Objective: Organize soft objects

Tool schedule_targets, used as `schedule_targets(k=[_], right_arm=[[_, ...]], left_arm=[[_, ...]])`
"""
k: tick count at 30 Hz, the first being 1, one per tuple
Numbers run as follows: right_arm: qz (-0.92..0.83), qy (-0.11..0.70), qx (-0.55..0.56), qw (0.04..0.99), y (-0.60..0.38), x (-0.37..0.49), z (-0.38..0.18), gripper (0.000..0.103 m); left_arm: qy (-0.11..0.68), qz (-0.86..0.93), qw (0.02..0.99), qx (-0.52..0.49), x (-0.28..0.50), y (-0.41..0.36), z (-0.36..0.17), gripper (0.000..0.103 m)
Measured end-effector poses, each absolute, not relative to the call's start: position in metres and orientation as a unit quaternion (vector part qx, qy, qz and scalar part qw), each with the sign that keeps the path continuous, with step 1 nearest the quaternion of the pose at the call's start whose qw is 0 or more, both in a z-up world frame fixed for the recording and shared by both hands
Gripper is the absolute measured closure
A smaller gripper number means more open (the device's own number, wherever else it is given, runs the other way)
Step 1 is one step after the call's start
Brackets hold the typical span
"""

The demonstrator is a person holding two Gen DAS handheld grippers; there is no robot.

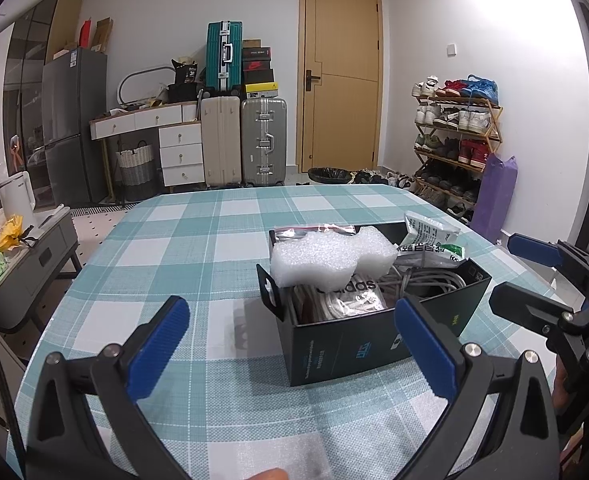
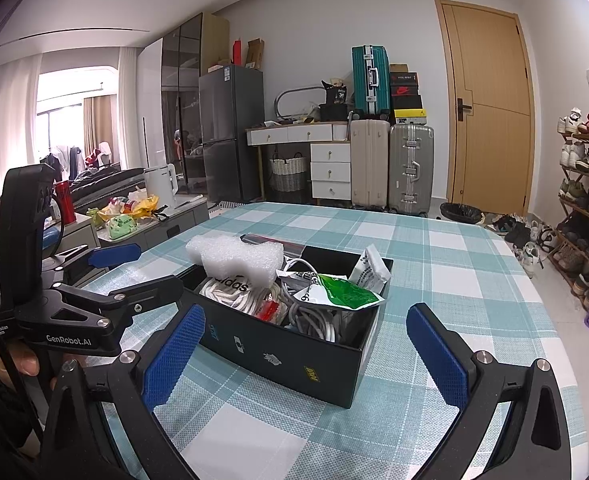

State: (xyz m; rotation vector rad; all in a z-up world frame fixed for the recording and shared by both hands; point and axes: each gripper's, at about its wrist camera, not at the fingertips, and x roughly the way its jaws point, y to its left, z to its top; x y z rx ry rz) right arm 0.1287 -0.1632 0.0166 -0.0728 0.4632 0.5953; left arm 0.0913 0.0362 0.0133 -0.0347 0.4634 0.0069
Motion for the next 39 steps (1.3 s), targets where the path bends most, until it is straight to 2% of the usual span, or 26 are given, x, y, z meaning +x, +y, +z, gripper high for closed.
schedule_targets(k=[39], right_arm=[[0.288,0.226,-0.032,0.93,-0.1642,0.1289,0.0176,0.0]], left_arm=[[0.228,0.005,0.974,-0.014,0.0911,0.035,0.013,0.0]])
